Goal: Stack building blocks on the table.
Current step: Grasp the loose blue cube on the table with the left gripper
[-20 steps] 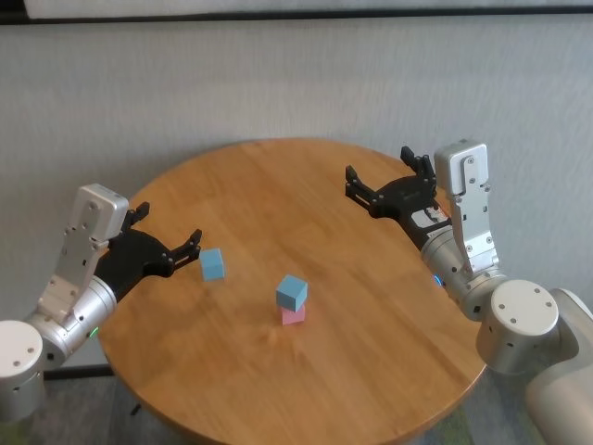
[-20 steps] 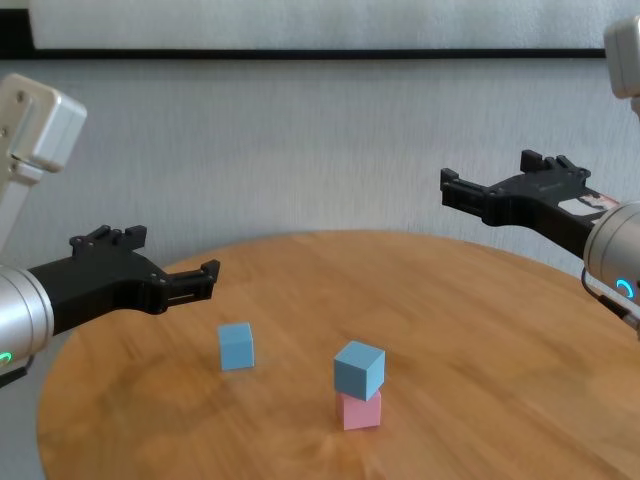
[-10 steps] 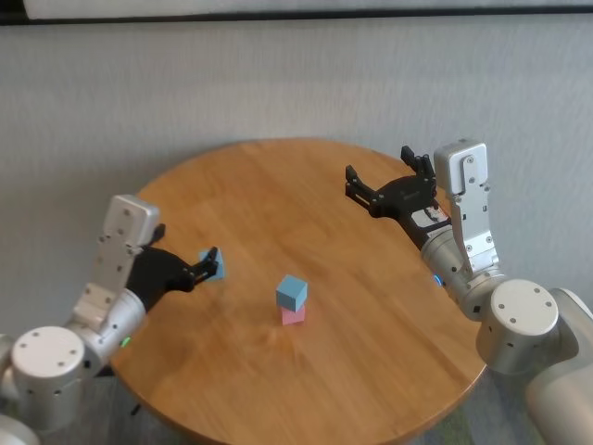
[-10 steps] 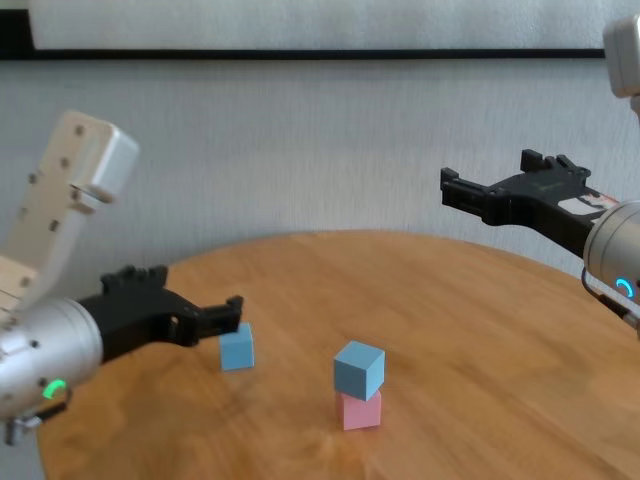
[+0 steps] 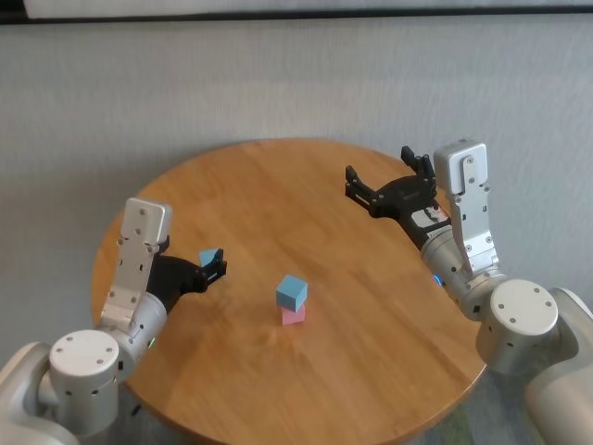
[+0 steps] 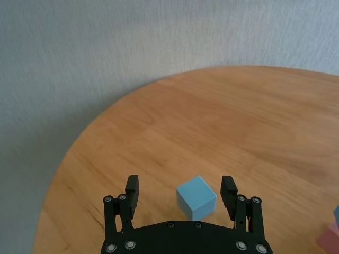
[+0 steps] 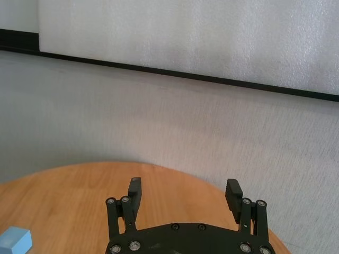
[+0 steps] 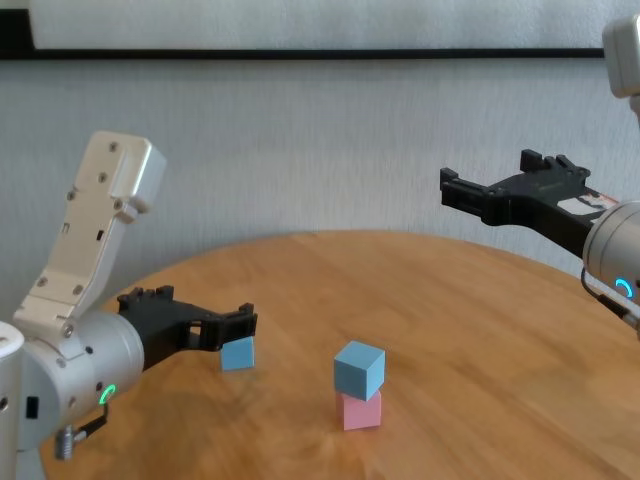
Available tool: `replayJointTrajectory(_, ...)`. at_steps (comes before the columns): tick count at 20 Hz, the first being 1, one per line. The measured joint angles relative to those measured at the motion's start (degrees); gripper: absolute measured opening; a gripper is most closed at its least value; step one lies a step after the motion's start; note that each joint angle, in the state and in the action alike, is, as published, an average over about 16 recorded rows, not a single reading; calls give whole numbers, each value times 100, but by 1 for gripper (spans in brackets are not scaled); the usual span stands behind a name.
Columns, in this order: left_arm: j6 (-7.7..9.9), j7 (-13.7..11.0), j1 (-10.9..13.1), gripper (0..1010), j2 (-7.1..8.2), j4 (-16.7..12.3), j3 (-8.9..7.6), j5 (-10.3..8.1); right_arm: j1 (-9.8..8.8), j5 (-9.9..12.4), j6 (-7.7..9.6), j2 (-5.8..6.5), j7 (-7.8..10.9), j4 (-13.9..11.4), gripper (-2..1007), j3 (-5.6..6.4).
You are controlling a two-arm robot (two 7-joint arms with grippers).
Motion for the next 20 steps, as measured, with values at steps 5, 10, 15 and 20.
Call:
replayJointTrajectory(5, 227, 202, -36, 1000, -236, 40, -97, 26, -1, -2, 2, 2, -3, -2, 1000, -2)
replayJointTrajectory(10, 409, 309, -128, 1000, -429, 152, -172, 50, -3, -3, 5, 3, -5, -5, 1000, -4)
replayJointTrajectory(15, 553, 333, -261, 1000, -557, 344, -203, 104, -4, -3, 6, 4, -7, -6, 1000, -5)
replayJointTrajectory(20, 592, 324, -378, 1000, -633, 564, -219, 176, -5, -3, 7, 4, -7, -7, 1000, -5)
